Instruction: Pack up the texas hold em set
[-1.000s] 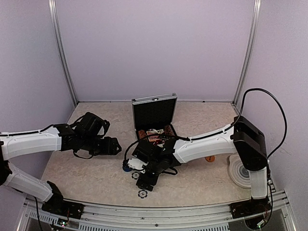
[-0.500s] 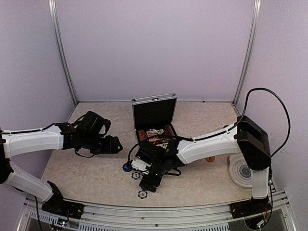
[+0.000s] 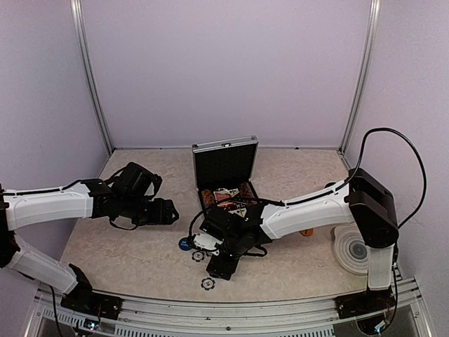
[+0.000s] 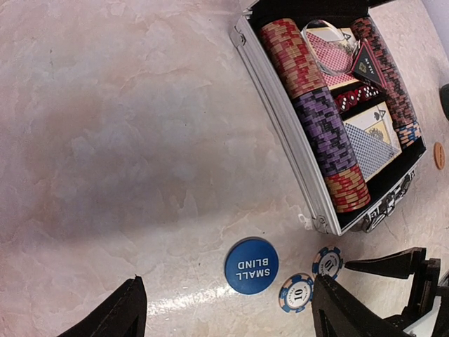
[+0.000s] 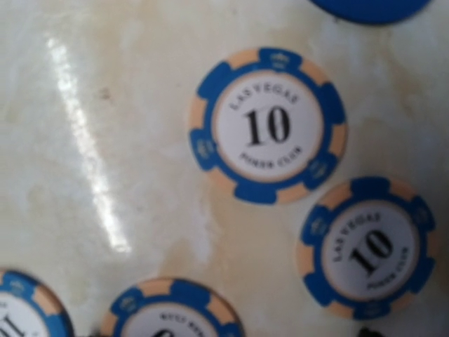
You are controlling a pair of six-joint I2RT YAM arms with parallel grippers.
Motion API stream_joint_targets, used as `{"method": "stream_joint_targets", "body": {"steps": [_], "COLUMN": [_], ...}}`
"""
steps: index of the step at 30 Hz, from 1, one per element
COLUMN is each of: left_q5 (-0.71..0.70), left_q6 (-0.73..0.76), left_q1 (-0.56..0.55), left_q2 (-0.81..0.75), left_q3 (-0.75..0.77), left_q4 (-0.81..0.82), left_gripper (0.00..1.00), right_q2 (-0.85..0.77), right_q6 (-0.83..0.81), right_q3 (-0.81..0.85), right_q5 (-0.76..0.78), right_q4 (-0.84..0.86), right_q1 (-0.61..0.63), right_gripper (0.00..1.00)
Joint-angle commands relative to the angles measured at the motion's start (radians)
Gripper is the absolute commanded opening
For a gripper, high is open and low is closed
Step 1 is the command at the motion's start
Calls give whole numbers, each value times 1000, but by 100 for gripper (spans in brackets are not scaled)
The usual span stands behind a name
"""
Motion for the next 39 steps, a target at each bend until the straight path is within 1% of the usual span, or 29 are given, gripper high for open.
{"method": "stream_joint_targets", "body": {"steps": [1,9,13,14,18,24,26,30,39], "left_q5": [4,-1,-6,-8,-8,-3,-2,-10,-17], "left_q6": [-6,-9,-7,-8,-8,-11,-11,-9,-12], "left_q1": [7,7,7,7,7,7,7,8,9], "left_q2": [8,10,8,7,10,18,18,9,-4], "left_q3": [26,20,17,16,17,17,19,20,21], "left_q4": [8,8,8,8,13,26,25,17,4], "left_gripper": [80,80,80,80,80,80,80,80,80], "right_q2": [37,75,76,75,66,66,63,52,18], "right_q6": [22,19,14,15,13,14,15,11,8], "right_q3": [7,51,44,42,30,36,36,32,25], "right_q5": [-46,-28,-34,-36,-42,-30,-26,-14,0], "right_q4": [-67,-92,-102,-104,-110,-107,-105,-103,-89], "right_q1": [4,27,33,33,33,33,33,34,33], "right_gripper": [80,81,80,79,63,56,51,49,40]}}
